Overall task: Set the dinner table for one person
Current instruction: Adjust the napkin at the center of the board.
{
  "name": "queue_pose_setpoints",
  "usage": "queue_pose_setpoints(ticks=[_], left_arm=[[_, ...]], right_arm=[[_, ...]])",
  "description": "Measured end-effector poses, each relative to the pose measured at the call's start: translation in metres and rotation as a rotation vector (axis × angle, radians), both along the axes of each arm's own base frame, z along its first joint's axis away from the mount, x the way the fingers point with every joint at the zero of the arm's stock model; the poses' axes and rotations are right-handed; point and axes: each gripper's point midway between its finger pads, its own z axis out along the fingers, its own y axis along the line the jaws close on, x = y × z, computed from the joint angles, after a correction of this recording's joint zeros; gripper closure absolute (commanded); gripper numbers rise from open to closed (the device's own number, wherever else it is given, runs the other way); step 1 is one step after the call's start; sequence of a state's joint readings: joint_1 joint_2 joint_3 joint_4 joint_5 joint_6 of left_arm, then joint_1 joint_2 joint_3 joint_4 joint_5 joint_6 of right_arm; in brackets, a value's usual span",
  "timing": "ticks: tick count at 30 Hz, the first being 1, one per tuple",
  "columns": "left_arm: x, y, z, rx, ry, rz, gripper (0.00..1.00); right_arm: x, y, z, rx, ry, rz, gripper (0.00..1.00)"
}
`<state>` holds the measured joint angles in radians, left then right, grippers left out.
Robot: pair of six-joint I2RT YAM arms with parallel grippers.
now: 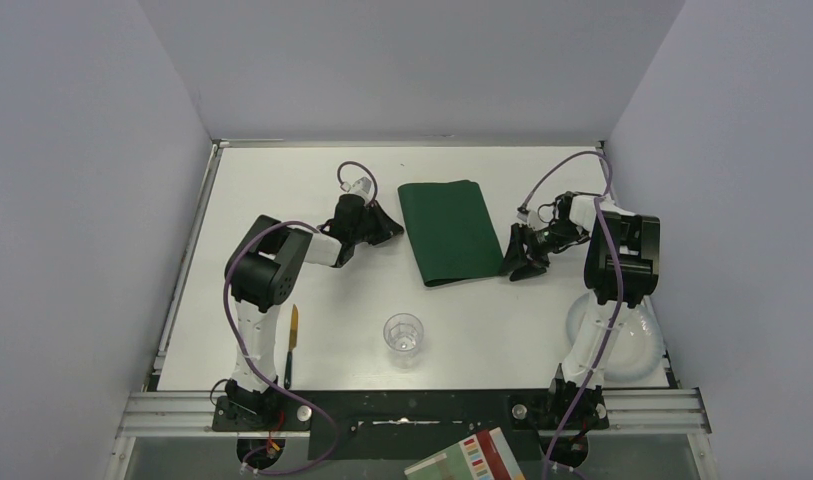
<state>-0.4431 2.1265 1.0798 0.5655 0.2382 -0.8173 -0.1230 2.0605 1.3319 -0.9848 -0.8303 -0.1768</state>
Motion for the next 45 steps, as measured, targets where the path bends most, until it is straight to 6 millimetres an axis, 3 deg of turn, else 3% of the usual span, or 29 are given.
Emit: queue_pose_setpoints(ticks=[10,19,32,45], left_arm=[[-0.005,0.012,0.006,0.023,0.004,0.01,1.0],[0.001,0.02,0.051,-0.009,-0.086,0.034,1.0],[-0.009,-0.015,0.005,-0.029,0.01,-0.044,1.0],[-0.007,-0.013,0.013,0.025,-0.027,-0.063,1.0]], right_arm=[[0.002,0.001,0.0,0.008,0.008,-0.011,0.51],[0.002,0.002,0.0,0.014,0.007,-0.013,0.51],[0.003,0.002,0.0,0.015,0.007,-0.013,0.52],[0.003,0.002,0.0,0.015,0.006,-0.013,0.52]])
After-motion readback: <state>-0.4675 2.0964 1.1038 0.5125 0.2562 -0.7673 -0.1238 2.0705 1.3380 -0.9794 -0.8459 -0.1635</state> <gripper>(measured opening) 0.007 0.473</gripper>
